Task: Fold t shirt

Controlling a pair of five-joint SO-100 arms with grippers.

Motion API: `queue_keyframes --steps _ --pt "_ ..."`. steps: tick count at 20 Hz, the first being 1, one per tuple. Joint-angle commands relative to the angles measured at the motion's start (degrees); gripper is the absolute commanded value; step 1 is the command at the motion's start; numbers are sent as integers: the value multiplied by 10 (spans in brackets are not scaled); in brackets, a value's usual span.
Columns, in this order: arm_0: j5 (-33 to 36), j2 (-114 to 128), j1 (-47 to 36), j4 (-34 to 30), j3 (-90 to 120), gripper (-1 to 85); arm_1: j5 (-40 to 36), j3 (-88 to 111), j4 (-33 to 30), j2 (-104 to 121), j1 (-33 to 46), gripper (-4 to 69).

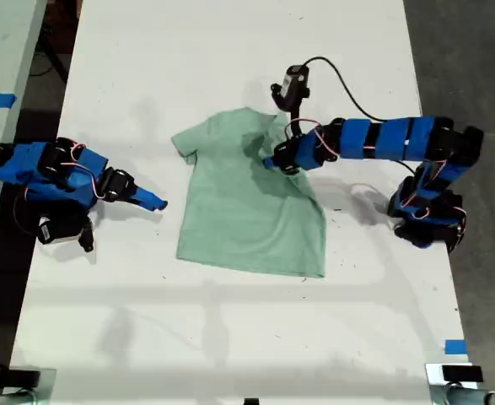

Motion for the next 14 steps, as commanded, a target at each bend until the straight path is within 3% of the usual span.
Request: queue_keyframes --steps 1,2,4,8,12,14 --pt "-9 3 0 -9 6 146 4 -141 30 -87 -21 156" --pt "-9 3 0 -9 6 146 -1 -174 54 -112 -26 235" --pt "-9 3 0 -9 6 146 -4 -205 83 -122 -31 267" --pt "-9 3 0 -9 6 146 15 -205 159 -39 -23 267" --pt "-9 3 0 -9 6 146 120 -113 352 201 48 265" --pt "-9 3 0 -9 6 146 162 61 353 418 67 244"
